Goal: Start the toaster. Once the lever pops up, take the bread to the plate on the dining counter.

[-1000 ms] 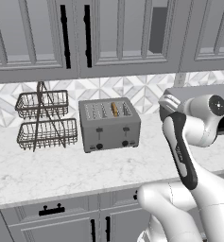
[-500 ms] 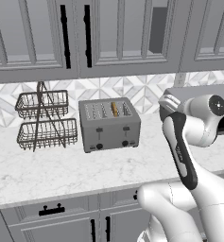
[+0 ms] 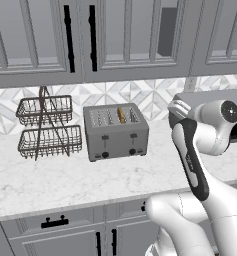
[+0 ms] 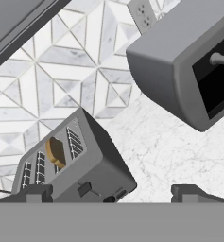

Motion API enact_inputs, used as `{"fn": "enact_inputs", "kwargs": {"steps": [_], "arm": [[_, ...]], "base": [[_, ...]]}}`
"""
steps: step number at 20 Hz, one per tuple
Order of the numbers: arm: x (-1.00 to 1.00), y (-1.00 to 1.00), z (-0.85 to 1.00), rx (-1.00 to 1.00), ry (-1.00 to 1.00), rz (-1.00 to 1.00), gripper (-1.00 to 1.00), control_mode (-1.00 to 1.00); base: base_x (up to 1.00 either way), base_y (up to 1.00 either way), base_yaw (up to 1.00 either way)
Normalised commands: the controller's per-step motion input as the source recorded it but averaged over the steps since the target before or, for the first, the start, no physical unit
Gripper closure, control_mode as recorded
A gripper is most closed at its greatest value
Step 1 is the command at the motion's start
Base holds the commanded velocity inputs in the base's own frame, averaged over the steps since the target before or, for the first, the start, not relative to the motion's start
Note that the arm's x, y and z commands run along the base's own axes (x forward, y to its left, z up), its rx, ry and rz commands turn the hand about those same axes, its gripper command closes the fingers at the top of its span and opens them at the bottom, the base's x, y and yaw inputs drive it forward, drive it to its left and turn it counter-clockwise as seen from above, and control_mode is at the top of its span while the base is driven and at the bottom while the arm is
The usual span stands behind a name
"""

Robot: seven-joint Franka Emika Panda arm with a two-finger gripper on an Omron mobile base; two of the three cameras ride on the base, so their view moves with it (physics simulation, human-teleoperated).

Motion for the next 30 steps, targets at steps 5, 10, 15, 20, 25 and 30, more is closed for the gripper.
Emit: {"fn": "enact_inputs", "kwargs": {"steps": [5, 10, 15, 20, 25, 30], "arm": [[0.0, 0.0, 0.0, 0.0, 0.0, 0.0, -1.0, -1.0], [0.0, 0.0, 0.0, 0.0, 0.0, 0.0, -1.0, -1.0], [0.0, 0.0, 0.0, 0.0, 0.0, 0.0, -1.0, -1.0], [0.0, 0.0, 0.0, 0.0, 0.0, 0.0, -1.0, -1.0], [0.0, 0.0, 0.0, 0.0, 0.0, 0.0, -1.0, -1.0], [0.0, 0.0, 0.0, 0.0, 0.0, 0.0, -1.0, -1.0]], "base": [[0.0, 0.0, 0.0], [0.0, 0.0, 0.0], [0.0, 0.0, 0.0], [0.0, 0.0, 0.0], [0.0, 0.0, 0.0], [0.0, 0.0, 0.0]]}}
